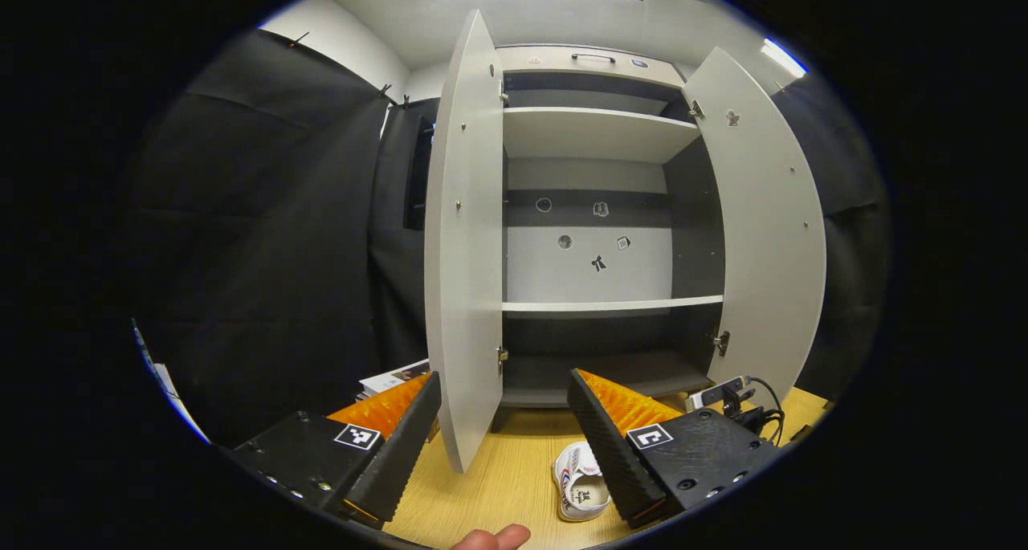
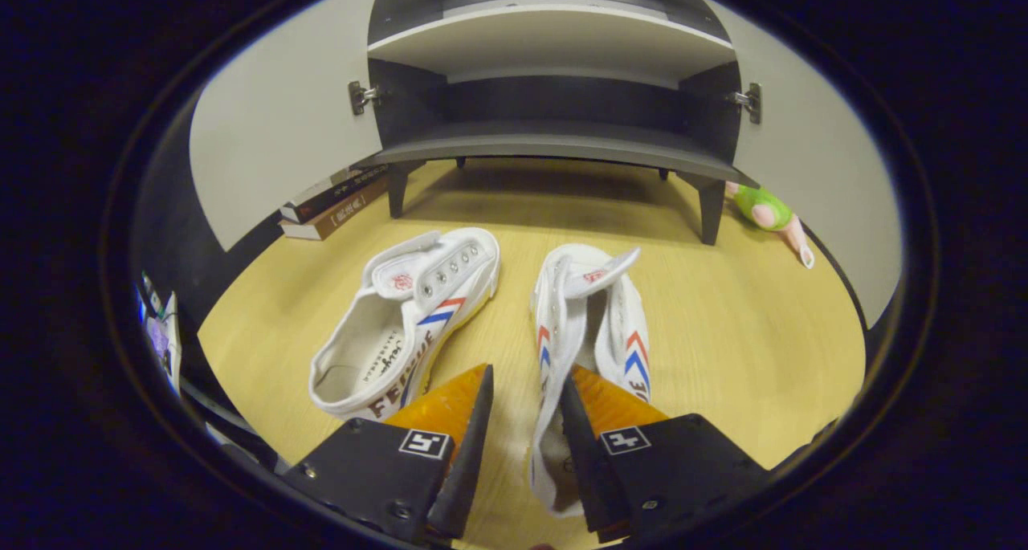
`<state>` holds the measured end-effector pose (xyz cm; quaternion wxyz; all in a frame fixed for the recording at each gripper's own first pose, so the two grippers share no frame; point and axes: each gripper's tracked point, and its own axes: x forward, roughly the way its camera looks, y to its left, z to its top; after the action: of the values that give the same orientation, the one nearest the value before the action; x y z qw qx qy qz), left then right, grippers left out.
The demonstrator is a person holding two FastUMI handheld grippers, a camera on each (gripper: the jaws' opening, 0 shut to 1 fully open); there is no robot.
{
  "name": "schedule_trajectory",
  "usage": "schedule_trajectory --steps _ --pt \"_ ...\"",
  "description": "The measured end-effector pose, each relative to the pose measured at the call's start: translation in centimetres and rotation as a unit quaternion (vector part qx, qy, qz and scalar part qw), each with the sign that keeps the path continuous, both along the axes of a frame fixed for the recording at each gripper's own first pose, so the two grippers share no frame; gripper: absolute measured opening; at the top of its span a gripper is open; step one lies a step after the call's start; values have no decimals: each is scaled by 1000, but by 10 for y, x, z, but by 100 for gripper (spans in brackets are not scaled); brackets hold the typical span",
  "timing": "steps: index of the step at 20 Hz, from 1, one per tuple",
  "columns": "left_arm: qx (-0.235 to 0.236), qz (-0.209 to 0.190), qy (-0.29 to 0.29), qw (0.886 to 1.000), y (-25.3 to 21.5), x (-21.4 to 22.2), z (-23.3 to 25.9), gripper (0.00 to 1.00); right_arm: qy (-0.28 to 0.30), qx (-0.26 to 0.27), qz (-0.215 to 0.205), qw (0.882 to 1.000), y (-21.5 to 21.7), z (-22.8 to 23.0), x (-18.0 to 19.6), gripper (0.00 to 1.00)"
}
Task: Grab one shoe with the right hand and put it into the shoe cabinet, grab the other shoe with the left hand and put it into the shoe cabinet; then close the right door with the right hand and the left door with the left hand.
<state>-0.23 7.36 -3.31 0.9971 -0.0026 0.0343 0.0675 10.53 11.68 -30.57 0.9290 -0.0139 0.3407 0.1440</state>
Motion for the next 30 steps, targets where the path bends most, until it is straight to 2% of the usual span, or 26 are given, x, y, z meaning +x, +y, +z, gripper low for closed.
schedule_trajectory --steps 1,2,4,5,7,8,9,11,12,16,19,22,25,30 --pt "2 1 2 1000 1 1 -1 95 -3 -7 3 1000 1 -2 5 54" --pt "3 2 4 1000 2 2 -3 96 -12 -17 5 1000 2 -2 12 46" --pt "3 2 10 1000 1 3 -5 96 -21 -28 11 999 3 -4 24 45" --pt "2 1 13 1000 1 4 -7 96 -24 -26 9 999 2 -4 29 41" --pt "2 -1 12 1000 -2 5 -6 96 -32 -23 1 999 -2 -5 37 29" --pt "3 -3 11 1000 -4 6 -6 96 -37 -24 3 999 -2 -6 39 15" --pt "5 -5 11 1000 -5 6 -6 95 -42 -26 9 999 -4 -4 38 11" --pt "5 -9 14 1000 -10 6 -9 95 -53 -28 14 998 -7 -2 39 10" --pt "4 -11 17 1000 -12 6 -11 96 -57 -24 15 998 -6 -3 40 5" --pt "4 -17 19 1000 -19 6 -13 96 -95 -32 11 995 -17 21 42 4" --pt "5 -21 21 1000 -26 5 -15 96 -130 -32 5 991 -26 59 33 4" --pt "0 -31 19 999 -36 6 -17 96 -184 -39 21 982 -28 119 18 3" --pt "-6 -43 12 999 -48 8 -16 95 -224 -24 21 974 -31 190 8 4" --pt "-10 -63 -1 998 -66 9 -12 96 -270 -14 26 962 -37 304 24 4"
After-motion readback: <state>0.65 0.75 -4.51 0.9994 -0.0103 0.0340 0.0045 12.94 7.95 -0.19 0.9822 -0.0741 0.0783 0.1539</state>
